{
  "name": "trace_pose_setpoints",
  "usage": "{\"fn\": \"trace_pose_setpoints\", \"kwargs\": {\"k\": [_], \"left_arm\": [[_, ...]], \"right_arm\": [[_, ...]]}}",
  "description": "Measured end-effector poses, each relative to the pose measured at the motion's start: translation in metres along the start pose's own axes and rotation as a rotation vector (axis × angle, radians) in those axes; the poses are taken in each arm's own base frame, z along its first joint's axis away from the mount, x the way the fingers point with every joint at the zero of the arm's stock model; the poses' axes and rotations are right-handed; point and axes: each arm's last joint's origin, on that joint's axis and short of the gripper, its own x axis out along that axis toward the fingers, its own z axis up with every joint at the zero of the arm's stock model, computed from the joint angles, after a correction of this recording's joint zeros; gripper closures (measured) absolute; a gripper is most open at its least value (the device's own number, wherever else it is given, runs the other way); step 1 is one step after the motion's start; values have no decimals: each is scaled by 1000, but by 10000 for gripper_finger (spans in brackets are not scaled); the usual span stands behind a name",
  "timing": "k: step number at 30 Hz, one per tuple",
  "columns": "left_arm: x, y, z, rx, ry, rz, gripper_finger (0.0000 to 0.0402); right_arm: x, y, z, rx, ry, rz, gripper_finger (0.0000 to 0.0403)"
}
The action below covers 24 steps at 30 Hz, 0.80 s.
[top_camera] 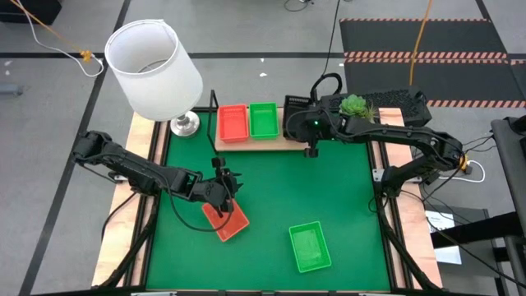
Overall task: Stack baskets on shelf by color
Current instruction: Stack the black bin on the black bin on the shelf
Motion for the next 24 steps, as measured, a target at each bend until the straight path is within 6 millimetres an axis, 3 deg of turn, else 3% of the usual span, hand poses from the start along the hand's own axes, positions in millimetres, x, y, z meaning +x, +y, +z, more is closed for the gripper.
{"fn": "trace_pose_setpoints", "kwargs": {"k": [24], "left_arm": [[0, 0, 0, -7, 0, -1, 250]], "right_arm": [[-1, 1, -4, -68, 46, 5, 371]]}}
